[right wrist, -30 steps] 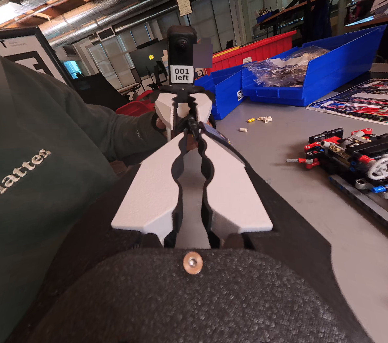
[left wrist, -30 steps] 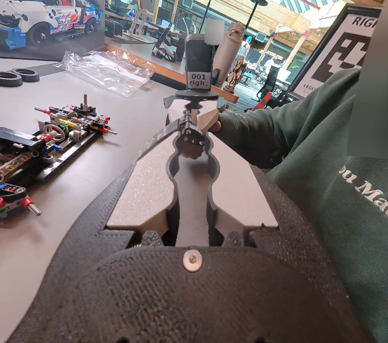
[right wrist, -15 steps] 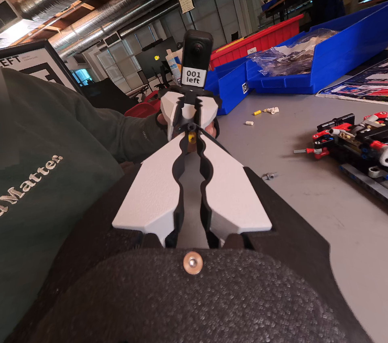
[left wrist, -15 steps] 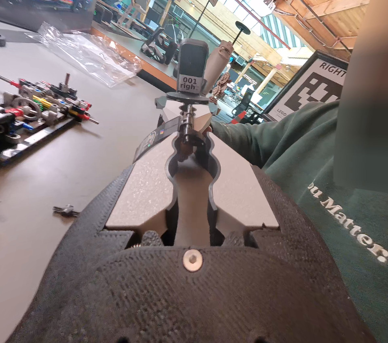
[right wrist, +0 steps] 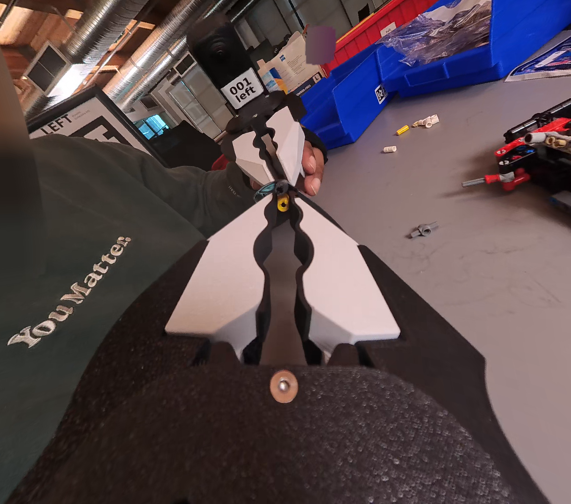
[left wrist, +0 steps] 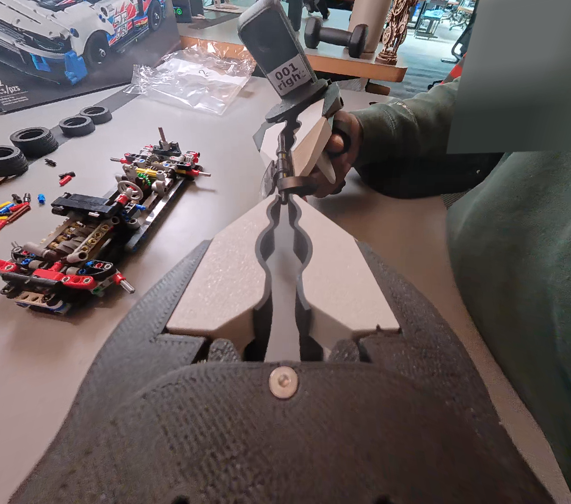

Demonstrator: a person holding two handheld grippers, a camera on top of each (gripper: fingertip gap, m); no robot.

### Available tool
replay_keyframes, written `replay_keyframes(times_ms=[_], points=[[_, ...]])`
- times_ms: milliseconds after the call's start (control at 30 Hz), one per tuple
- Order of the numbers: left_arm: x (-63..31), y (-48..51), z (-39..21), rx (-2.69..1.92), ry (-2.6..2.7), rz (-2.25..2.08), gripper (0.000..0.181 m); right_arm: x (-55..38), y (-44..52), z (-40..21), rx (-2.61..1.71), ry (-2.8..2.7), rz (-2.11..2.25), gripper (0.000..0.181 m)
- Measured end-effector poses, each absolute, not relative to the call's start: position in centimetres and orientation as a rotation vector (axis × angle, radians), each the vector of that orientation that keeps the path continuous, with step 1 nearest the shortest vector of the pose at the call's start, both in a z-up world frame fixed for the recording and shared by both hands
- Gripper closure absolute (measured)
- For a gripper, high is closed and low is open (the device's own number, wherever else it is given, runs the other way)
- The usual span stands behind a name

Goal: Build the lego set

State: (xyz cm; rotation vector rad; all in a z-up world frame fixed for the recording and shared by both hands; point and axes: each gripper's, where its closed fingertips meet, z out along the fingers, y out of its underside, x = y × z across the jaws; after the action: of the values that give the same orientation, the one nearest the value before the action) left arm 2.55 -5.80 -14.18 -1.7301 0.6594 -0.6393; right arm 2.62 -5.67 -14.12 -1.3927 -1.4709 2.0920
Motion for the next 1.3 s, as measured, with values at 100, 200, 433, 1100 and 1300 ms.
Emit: replay_keyframes(times_ms=[100,200,433,1100,1300], points=[[2.6,-5.9,-14.6,-1.761,0.661,-0.662,0.180,2.7,-5.9,-14.5,-1.405,-1.503,2.076,0.177],[2.7,-6.1,-15.2,-1.800,0.658,-0.713,0.180,2.7,-6.2,-15.2,-1.422,-1.557,2.033,0.177],[3.1,-6.3,-15.8,-1.834,0.649,-0.782,0.180,3.0,-6.7,-16.0,-1.472,-1.607,2.052,0.178],[2.6,-6.1,-15.6,-1.876,0.561,-0.856,0.179,2.9,-5.8,-15.4,-1.461,-1.536,2.110,0.177],[2.4,-6.1,-15.6,-1.893,0.535,-0.871,0.179,2.6,-5.6,-15.4,-1.466,-1.507,2.108,0.177]])
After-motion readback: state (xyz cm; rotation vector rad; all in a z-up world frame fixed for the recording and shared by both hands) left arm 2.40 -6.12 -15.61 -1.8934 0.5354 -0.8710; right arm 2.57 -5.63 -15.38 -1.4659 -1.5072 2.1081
